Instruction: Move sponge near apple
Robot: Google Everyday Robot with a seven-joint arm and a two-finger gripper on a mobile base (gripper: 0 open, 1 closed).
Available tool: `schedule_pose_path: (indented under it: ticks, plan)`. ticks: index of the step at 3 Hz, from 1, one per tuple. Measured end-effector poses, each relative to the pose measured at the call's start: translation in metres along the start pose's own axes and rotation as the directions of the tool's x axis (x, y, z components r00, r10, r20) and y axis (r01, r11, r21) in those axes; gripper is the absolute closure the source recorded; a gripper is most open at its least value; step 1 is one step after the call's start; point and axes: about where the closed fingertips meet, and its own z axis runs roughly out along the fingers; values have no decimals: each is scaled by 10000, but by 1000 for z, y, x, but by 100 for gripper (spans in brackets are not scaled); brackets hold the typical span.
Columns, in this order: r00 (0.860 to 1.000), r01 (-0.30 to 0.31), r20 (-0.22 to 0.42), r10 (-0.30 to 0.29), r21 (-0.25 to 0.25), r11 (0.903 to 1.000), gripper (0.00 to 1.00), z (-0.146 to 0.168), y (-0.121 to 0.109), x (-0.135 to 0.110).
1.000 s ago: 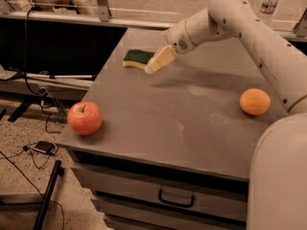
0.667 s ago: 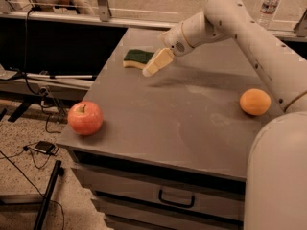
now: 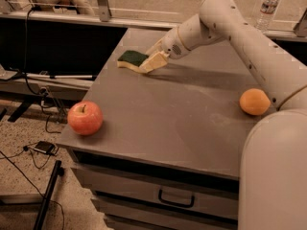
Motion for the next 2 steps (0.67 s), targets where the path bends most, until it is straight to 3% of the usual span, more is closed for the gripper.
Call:
schedule_pose_path:
  ticks: [2]
  plan:
    - [10000, -10, -78, 8, -283, 9996, 77, 4, 4, -2]
